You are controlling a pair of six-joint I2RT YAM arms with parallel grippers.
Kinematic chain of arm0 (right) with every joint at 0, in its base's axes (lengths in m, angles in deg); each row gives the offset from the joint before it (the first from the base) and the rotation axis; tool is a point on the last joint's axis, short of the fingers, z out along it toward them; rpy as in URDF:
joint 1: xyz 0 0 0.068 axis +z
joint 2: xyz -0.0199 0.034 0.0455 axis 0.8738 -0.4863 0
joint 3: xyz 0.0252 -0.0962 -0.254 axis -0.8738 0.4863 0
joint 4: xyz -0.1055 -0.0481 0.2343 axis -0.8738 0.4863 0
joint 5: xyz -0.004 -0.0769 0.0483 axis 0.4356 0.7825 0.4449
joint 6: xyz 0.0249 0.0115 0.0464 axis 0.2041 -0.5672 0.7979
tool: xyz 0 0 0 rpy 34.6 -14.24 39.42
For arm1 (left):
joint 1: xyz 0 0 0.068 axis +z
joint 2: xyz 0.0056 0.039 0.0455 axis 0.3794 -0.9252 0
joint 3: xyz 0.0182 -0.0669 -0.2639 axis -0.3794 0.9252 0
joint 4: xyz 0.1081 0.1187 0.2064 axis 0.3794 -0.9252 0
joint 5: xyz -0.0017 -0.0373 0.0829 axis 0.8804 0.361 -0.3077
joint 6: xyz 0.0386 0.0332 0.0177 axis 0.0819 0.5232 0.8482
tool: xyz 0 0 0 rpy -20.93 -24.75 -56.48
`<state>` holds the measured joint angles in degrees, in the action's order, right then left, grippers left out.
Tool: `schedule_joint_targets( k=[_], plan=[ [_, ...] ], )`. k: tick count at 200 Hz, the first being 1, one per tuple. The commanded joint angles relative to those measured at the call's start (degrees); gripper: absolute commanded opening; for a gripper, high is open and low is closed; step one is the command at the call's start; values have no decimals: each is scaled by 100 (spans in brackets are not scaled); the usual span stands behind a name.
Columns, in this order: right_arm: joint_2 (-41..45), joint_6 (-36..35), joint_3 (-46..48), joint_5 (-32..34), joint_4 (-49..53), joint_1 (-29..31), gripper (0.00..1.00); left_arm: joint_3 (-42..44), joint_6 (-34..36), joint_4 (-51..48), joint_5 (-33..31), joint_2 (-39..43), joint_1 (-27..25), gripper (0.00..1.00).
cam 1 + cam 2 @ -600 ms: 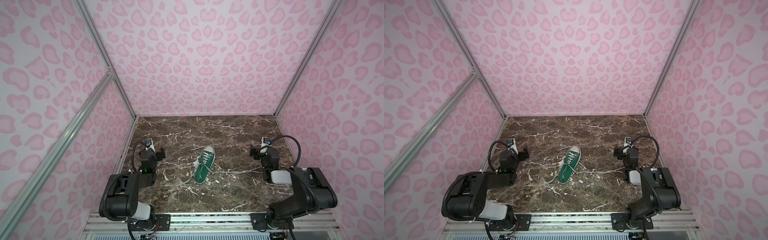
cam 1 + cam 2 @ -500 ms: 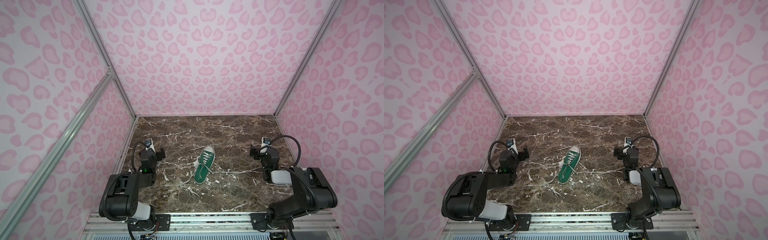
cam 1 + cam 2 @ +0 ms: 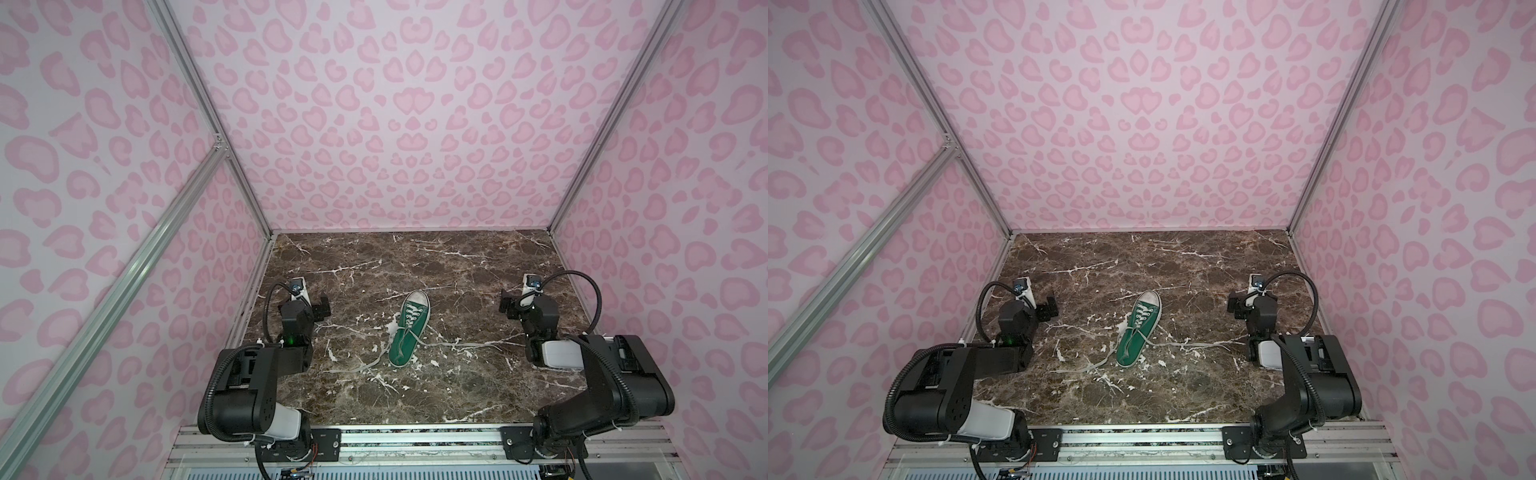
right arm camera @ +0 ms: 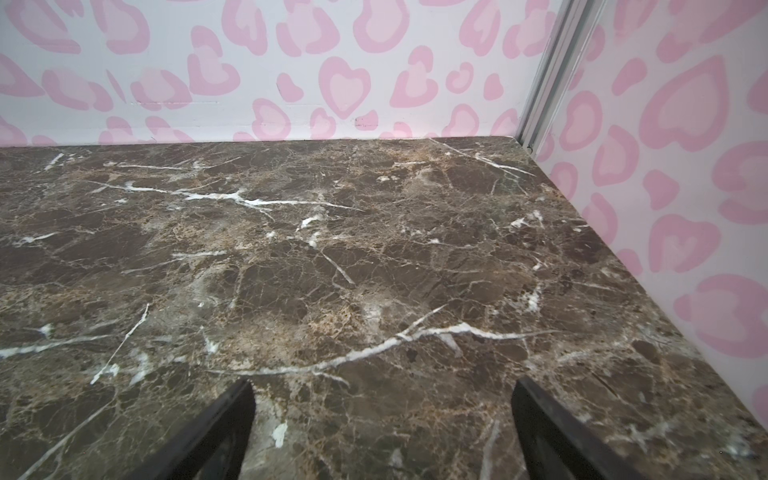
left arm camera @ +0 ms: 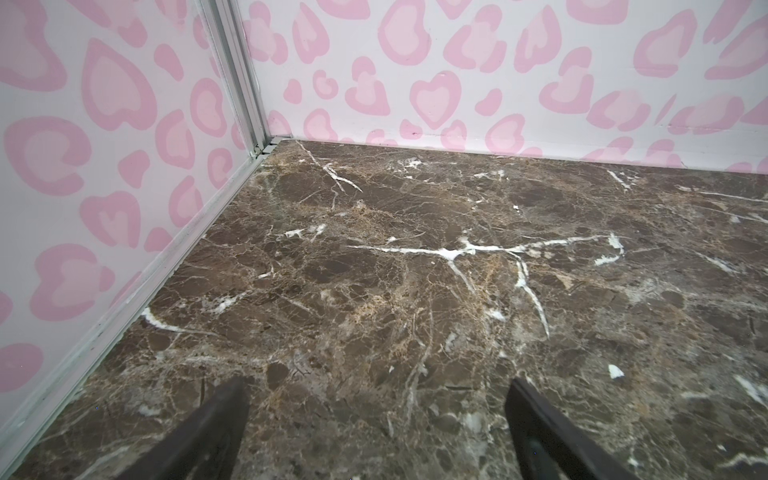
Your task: Tie the shoes
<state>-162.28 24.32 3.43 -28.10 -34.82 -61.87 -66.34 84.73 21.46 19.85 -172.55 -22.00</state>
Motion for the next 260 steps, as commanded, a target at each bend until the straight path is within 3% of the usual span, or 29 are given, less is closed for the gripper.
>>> schedule_joint_targets(
  k=[1,104,122,133,161,184,219,241,260],
  plan=[
    [-8,-9,-8,38,-34,1,98,11,-7,231,-2,38,-6,98],
    [5,-10,-5,38,-62,-1,98,25,-5,274,-57,71,-15,98],
    [207,118,138,347,-306,1,98,-370,-223,-839,-928,593,-117,98],
    [544,246,-20,616,389,-1,98,-704,-325,-1711,-989,1008,-118,98],
    [1331,1161,-1016,1115,3311,1,98,-2005,-1009,-4623,-26,1429,-124,98],
    [1851,1896,-1443,712,4776,69,98,-2735,-1962,-6234,734,1272,-224,98],
    [2421,2923,-1724,175,6363,734,98,-2104,-3221,-5778,2201,1692,-718,98],
    [2889,3441,-1368,255,6374,1503,98,-1920,-3749,-5841,2348,1698,-1353,98],
    [3038,4061,-1080,67,6319,1752,98,-1699,-4189,-5794,2628,1569,-1758,98]
  ],
)
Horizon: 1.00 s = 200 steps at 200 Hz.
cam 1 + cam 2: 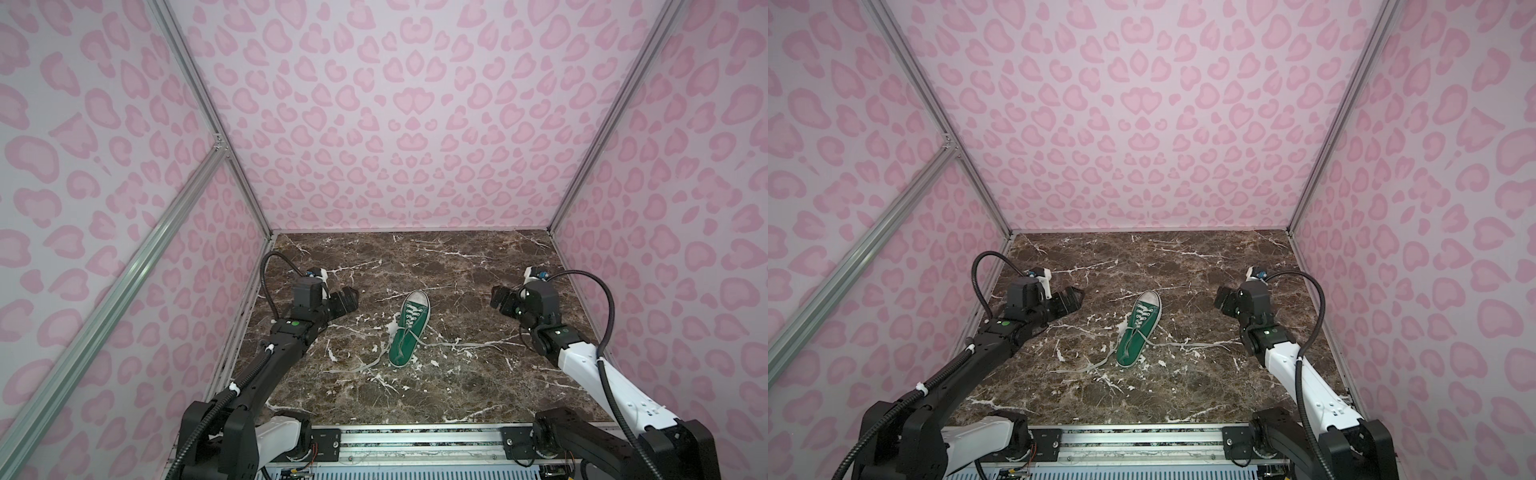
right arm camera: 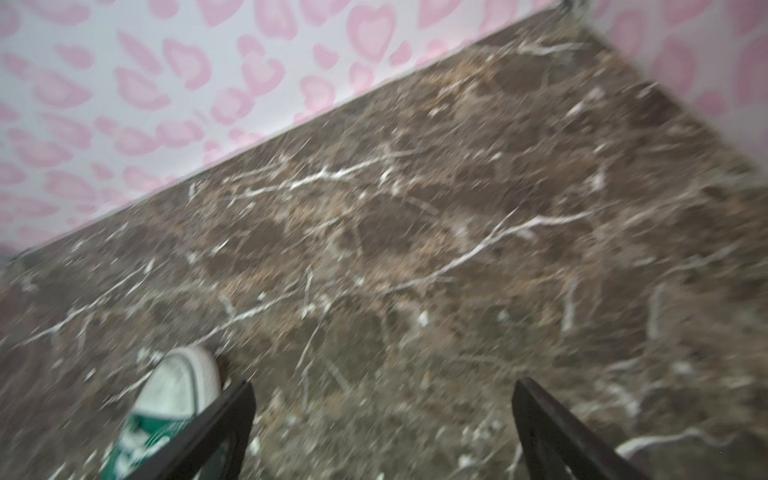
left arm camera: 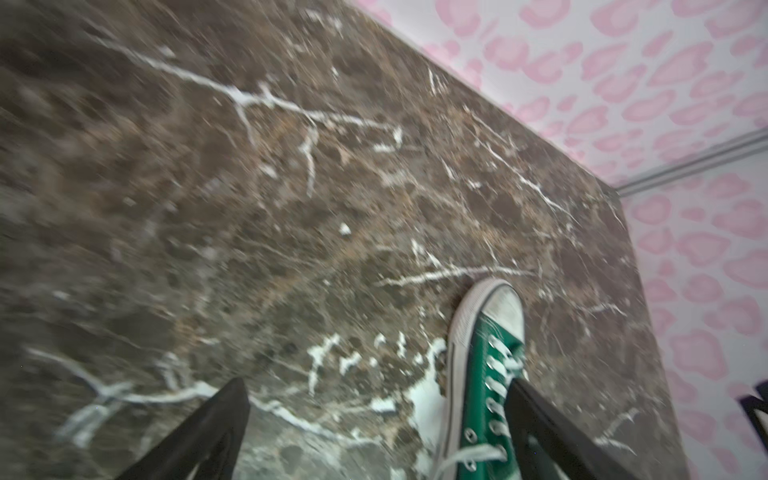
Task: Tie the shoes
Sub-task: 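Reach both grippers to the sneaker and pinch one white lace end each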
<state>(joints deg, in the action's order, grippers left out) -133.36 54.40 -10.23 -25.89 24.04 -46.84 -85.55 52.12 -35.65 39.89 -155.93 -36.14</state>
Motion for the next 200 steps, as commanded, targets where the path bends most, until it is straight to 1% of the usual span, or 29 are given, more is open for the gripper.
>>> schedule_joint_targets(
  k=[1,13,27,43,63,98,169,173,200],
  plan=[
    [148,1090,299,-177,430,252,98,237,-946,-74,640,-97,-363,98],
    [128,1412,470,-444,346,255,98,442,-1173,70,779,-121,-574,98],
    [102,1572,575,-630,304,257,98,715,-1422,362,852,-88,-786,98],
    [80,1584,577,-725,417,257,98,834,-1672,584,1014,-150,-995,98],
    [30,1584,533,-795,588,259,98,763,-1707,536,1057,-289,-1274,98],
    [-109,1662,545,-954,671,259,98,969,-2009,1035,1198,-586,-1516,98],
    [-310,1698,513,-1104,712,263,98,719,-2273,1517,1425,-1389,-2148,98],
    [-328,1706,513,-1118,717,262,98,708,-2299,1688,1425,-1435,-2180,98],
    [-428,1698,517,-1224,710,263,98,533,-2465,1955,1509,-1748,-2448,98]
  ],
)
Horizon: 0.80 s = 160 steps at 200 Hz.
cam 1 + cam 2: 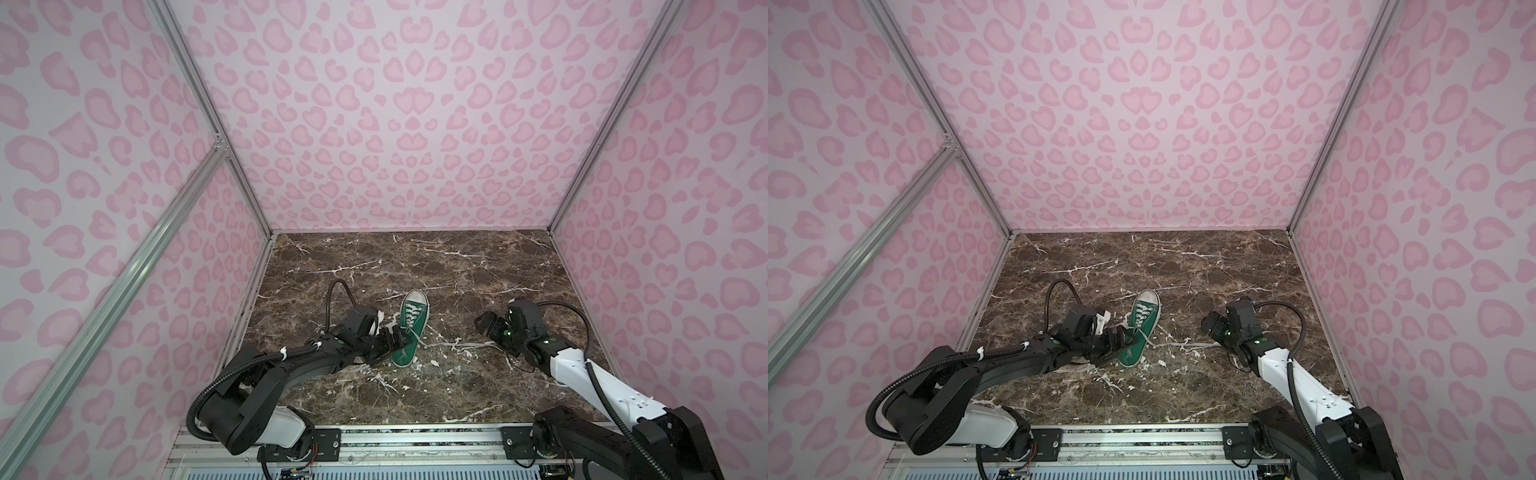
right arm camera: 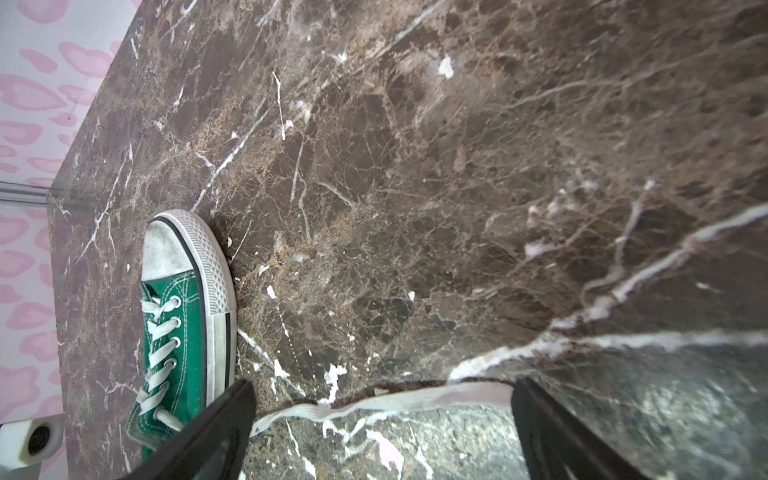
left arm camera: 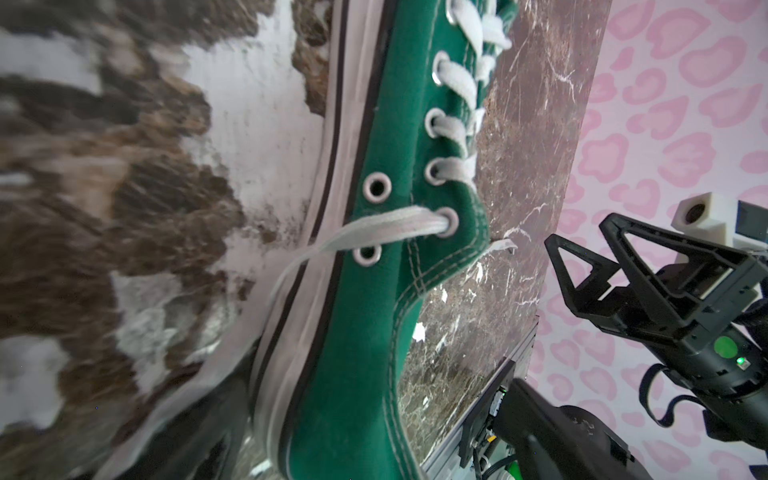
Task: Tie the shoes
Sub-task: 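Reach both grippers to the sneaker and pinch one white lace end each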
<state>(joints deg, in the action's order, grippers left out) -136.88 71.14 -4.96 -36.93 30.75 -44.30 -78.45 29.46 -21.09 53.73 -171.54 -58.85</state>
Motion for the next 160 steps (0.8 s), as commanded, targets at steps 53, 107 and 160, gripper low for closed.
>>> schedule_joint_targets(
  k=[53,107,160],
  plan=[
    [-190,44,-248,64,594,10,98,-545,-40,-105,-335,-347,-430,98],
    [-138,793,-925,1410,2382,284,98,-1230,864,-2782,-2163,369,-406,98],
    [-410,1537,-840,1389,2358,545,81,-1727,1678,-4115,-2868,236,-141,98]
  ],
)
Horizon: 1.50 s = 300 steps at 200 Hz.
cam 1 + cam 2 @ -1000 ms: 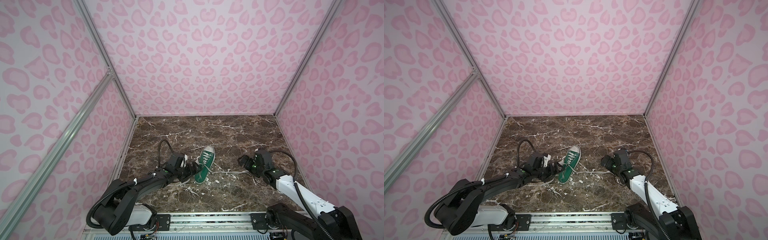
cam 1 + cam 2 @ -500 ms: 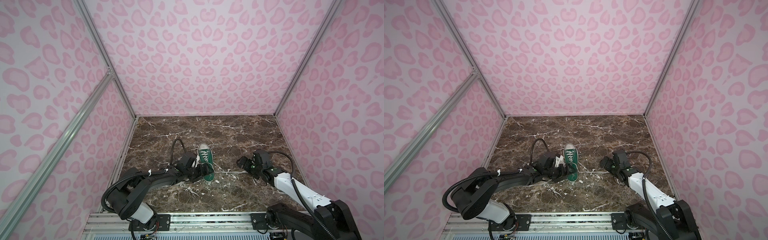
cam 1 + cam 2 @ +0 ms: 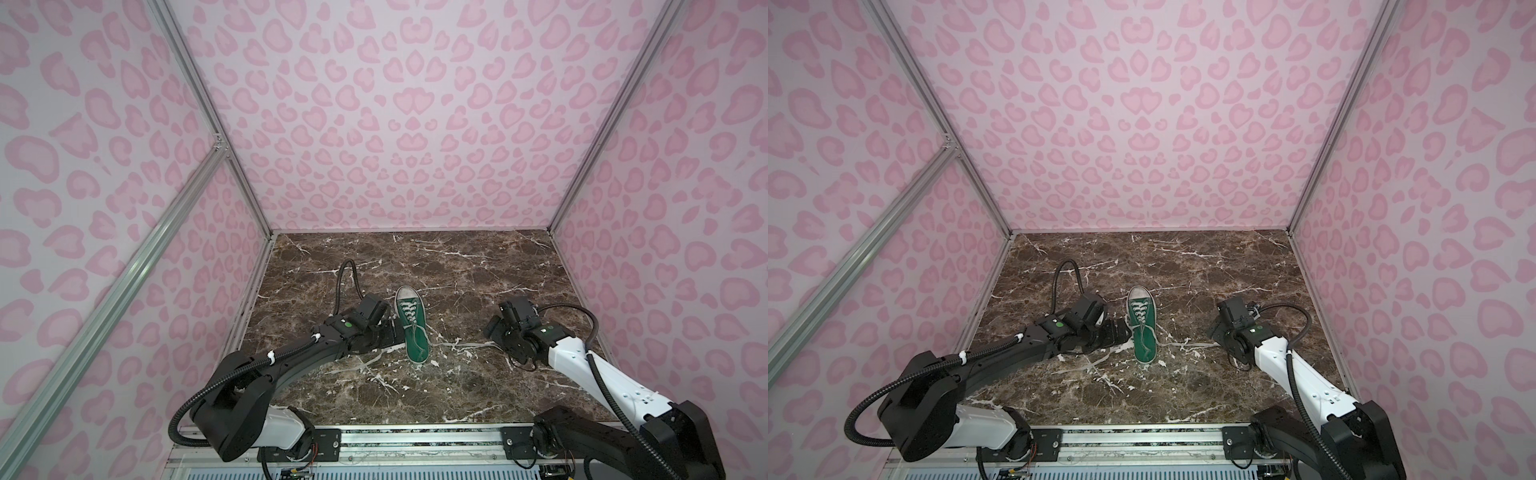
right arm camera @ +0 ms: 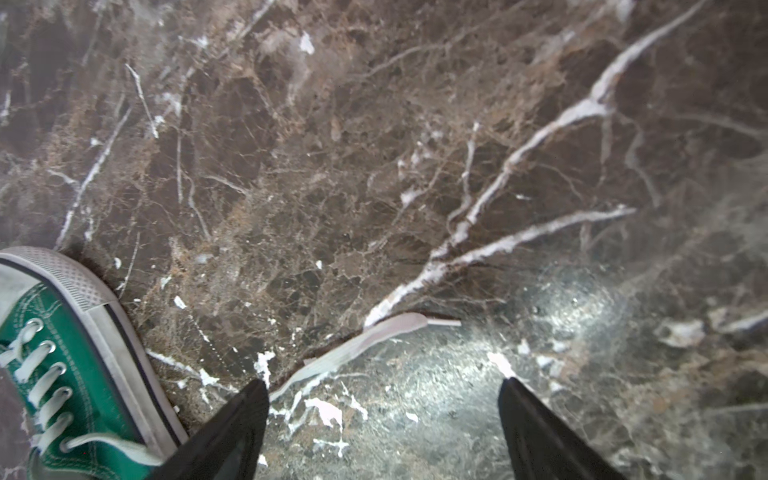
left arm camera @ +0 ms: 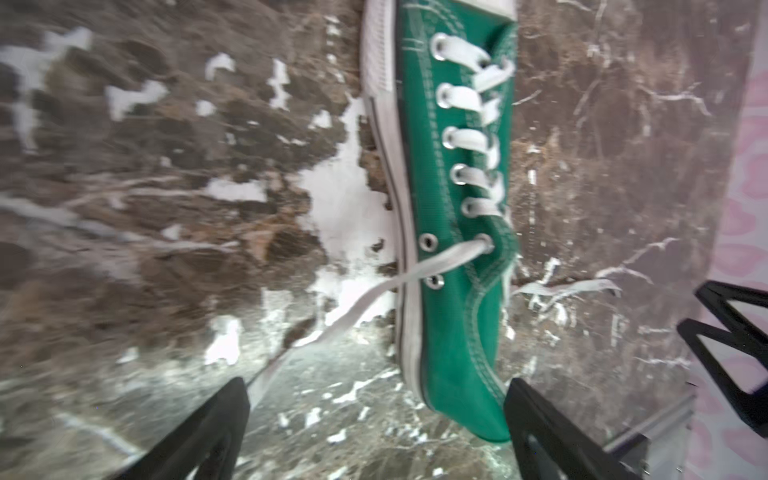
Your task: Tie the shoes
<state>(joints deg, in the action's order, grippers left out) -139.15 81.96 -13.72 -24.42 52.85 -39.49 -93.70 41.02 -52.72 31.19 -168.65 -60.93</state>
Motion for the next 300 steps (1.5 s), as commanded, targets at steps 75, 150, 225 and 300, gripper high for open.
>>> schedule_joint_targets(
  k=[75,150,225,300],
  plan=[
    [-1096,668,-371,310,46,428,58,-507,1306,-1483,-945,-258,478,100],
    [-1654,867,-597,813,143,707,47,-424,1561,-1557,-1065,-270,702,99],
    [-2162,693,-778,636,-24,716,35,-311,1578,-1489,-985,-292,769,98],
    [-2517,633,-843,578,-56,714,32,-90,1543,-1513,-1036,-171,783,97]
  ],
)
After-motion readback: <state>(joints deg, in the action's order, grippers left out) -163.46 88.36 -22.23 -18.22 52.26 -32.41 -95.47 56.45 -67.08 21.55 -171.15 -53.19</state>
